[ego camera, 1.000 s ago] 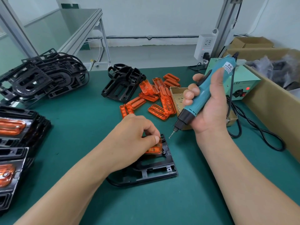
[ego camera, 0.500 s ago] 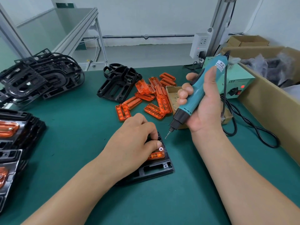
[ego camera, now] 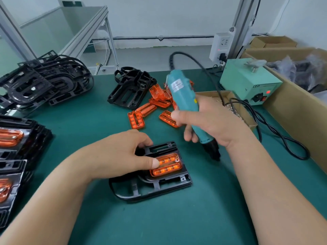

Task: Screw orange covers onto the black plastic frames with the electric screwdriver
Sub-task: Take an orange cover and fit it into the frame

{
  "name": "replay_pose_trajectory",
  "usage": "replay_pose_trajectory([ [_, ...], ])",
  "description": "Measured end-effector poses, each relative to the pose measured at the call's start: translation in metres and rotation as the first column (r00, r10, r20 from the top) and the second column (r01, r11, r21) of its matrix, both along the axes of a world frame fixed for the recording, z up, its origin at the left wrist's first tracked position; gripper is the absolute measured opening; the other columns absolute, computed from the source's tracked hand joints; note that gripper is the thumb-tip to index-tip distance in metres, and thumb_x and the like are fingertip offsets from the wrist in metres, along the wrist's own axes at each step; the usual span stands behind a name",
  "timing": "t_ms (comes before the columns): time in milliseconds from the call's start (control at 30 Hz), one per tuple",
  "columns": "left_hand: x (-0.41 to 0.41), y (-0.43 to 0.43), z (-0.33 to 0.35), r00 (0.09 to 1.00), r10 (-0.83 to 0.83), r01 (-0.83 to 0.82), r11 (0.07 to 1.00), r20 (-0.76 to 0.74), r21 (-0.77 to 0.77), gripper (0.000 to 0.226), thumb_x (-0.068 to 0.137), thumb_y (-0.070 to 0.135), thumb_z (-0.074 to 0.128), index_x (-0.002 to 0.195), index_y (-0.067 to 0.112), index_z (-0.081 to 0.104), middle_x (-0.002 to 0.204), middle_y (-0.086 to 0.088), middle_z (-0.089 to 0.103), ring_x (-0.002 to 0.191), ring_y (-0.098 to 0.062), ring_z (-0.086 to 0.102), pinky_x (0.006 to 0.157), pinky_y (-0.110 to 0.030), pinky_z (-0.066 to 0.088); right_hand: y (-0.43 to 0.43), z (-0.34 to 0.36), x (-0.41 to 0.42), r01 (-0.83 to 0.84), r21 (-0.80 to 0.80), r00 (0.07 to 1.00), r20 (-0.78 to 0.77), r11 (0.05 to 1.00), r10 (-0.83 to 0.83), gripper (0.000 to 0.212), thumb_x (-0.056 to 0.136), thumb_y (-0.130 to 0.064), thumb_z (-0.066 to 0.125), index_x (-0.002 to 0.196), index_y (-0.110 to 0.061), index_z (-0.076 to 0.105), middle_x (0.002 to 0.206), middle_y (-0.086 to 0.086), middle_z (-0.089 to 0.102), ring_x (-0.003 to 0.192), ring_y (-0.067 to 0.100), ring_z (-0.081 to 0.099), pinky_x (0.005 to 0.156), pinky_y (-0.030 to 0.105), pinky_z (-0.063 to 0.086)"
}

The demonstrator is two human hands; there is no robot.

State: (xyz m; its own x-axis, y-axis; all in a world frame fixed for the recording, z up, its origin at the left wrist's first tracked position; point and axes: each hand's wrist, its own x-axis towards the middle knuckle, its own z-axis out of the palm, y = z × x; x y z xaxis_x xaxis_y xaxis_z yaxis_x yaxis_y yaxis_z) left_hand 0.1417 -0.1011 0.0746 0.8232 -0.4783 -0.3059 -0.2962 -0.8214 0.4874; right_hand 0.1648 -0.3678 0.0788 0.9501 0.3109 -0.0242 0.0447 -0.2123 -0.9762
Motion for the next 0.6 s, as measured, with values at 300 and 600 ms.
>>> replay_pose_trajectory([
  [300, 0.0, -0.005, -0.003, 0.996, -0.018, 0.012, 0.997, 0.086, 0.07, 0.05, 0.085, 0.067, 0.071, 0.122, 0.035, 0.06, 0.117, 0.019, 0.06, 0.108, -0.003, 0.059, 0.098, -0.032, 0.05, 0.017, -0.007, -0.016, -0.193, -0.599, 0.955, 0.069, 0.777, 0.29, 0.036, 0.083, -0.05, 0.083, 0.101, -0.03, 0.059, 0.072, -0.008, 0.072, 0.051, 0.014, 0.07, 0.044, 0.021, 0.05],
  [600, 0.001, -0.003, -0.005, 0.999, -0.045, 0.045, 0.999, 0.014, 0.008, 0.074, 0.084, 0.065, 0.071, 0.148, 0.034, 0.049, 0.144, 0.016, 0.053, 0.132, -0.005, 0.054, 0.114, -0.036, 0.044, 0.013, -0.005, -0.017, -0.227, -0.657, 0.943, 0.035, 0.718, 0.33, 0.034, 0.084, -0.042, 0.085, 0.101, -0.029, 0.058, 0.069, -0.007, 0.072, 0.051, 0.01, 0.07, 0.046, 0.02, 0.05],
])
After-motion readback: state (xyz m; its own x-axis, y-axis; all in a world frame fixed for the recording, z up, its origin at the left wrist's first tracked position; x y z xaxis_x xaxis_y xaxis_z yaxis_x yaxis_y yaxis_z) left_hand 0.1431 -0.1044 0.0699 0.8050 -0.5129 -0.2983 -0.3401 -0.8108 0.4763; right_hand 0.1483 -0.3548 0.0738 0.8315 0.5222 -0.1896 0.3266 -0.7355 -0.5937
